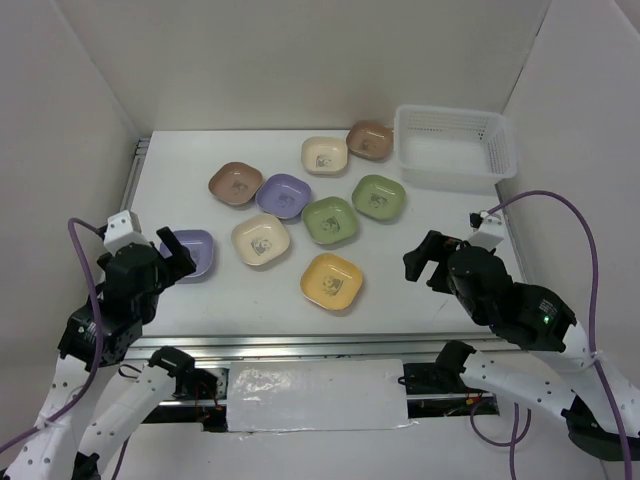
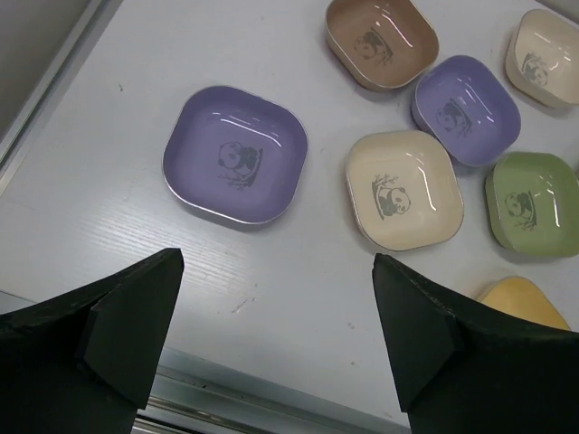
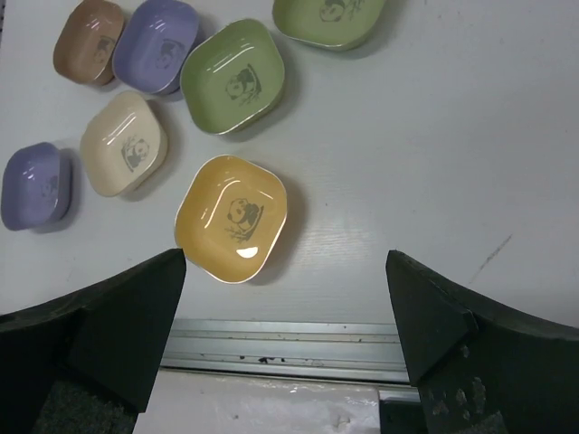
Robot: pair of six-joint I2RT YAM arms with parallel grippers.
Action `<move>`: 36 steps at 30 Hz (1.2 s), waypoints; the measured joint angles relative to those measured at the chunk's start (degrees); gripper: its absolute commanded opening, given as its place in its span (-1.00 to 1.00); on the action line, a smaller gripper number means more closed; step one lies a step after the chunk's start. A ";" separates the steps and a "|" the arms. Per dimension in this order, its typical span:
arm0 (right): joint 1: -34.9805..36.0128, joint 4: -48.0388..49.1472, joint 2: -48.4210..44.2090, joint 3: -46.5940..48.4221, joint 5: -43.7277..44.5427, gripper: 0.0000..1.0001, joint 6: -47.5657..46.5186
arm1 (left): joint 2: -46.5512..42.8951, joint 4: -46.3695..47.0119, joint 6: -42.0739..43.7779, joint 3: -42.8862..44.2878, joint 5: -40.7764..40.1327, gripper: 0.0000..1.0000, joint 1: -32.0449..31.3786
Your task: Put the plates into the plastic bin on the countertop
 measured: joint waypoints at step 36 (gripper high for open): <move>-0.33 40.33 44.61 -23.87 -12.81 -0.12 17.07 | 6.54 2.67 3.15 -0.85 5.68 0.99 0.07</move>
